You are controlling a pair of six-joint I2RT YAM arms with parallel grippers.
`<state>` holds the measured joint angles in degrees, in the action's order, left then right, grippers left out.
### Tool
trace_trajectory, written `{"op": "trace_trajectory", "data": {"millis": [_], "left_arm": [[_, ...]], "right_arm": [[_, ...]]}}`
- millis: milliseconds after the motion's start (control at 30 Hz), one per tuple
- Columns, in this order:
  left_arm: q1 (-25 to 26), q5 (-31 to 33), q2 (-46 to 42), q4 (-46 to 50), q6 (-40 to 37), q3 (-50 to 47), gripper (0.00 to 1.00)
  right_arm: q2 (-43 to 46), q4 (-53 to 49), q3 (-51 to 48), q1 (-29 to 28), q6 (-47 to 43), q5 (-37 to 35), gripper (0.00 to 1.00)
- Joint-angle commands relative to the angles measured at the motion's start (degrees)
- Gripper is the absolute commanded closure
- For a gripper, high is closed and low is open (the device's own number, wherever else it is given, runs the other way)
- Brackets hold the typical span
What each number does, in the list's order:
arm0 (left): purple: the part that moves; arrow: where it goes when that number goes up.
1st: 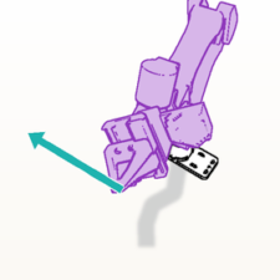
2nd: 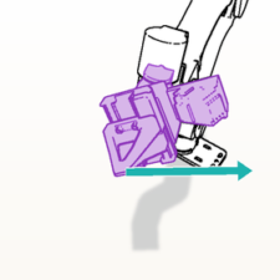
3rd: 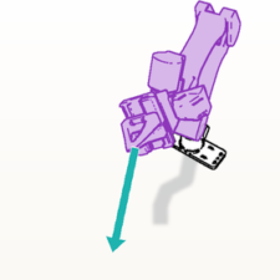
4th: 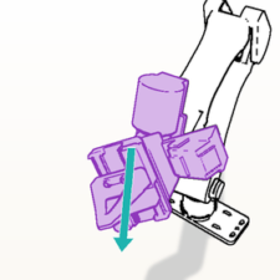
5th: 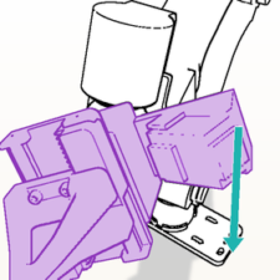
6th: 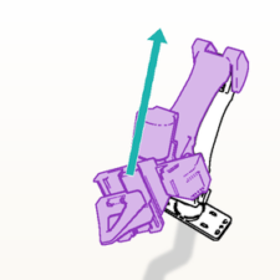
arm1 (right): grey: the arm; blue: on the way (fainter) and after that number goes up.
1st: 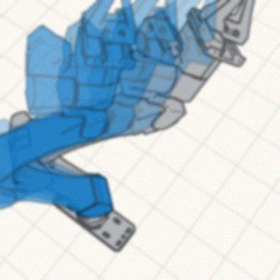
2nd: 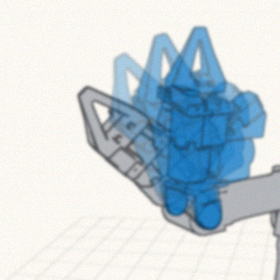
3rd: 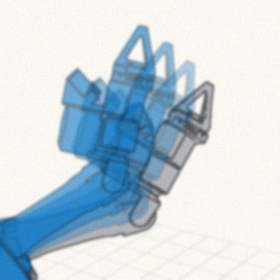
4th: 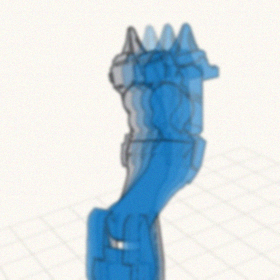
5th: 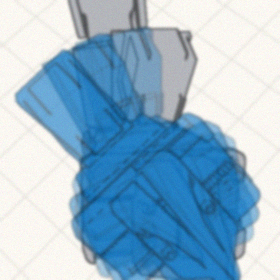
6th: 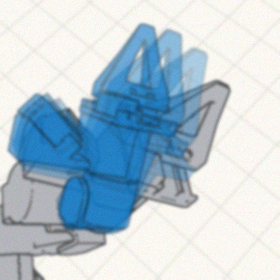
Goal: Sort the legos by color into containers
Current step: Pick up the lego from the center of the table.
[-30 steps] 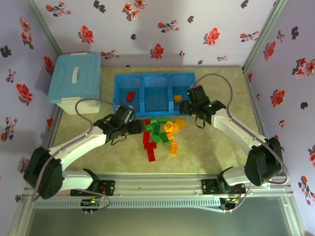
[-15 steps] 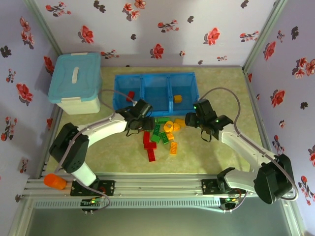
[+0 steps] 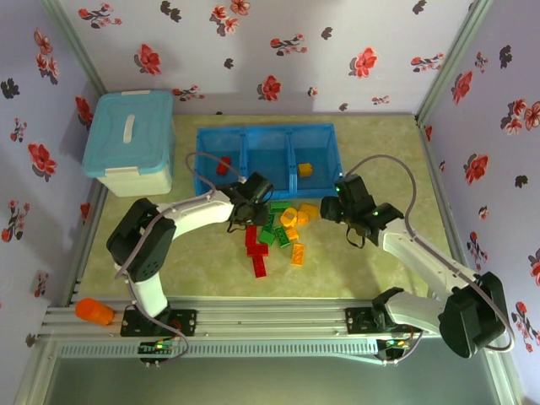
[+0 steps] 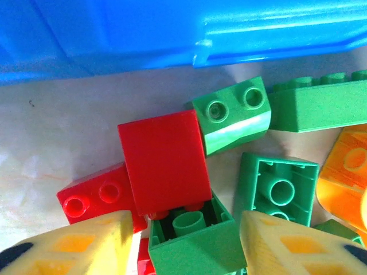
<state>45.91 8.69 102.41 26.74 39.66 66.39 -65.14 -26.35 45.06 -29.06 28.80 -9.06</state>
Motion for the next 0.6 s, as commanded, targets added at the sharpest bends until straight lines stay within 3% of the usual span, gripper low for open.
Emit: {"op": "trace_trajectory", "data": {"millis": [0, 200, 567], "left_arm": [[0.66, 1.76, 1.21, 1.83, 0.35, 1.64, 0.55], [1.11, 2.66, 0.61, 2.48, 0.35, 1.98, 0.7], [2.59, 4.81, -4.41, 5.66, -0.61, 4.2, 0.8]], "right_arm": [[1.81, 0.86, -1.07, 0.48, 0.84, -1.54, 0.42], [2.99, 0.77, -1.38, 0.65, 1.08, -1.57, 0.44], [5.36, 0.68, -2.77, 0.63, 1.39, -1.64, 0.47]]}}
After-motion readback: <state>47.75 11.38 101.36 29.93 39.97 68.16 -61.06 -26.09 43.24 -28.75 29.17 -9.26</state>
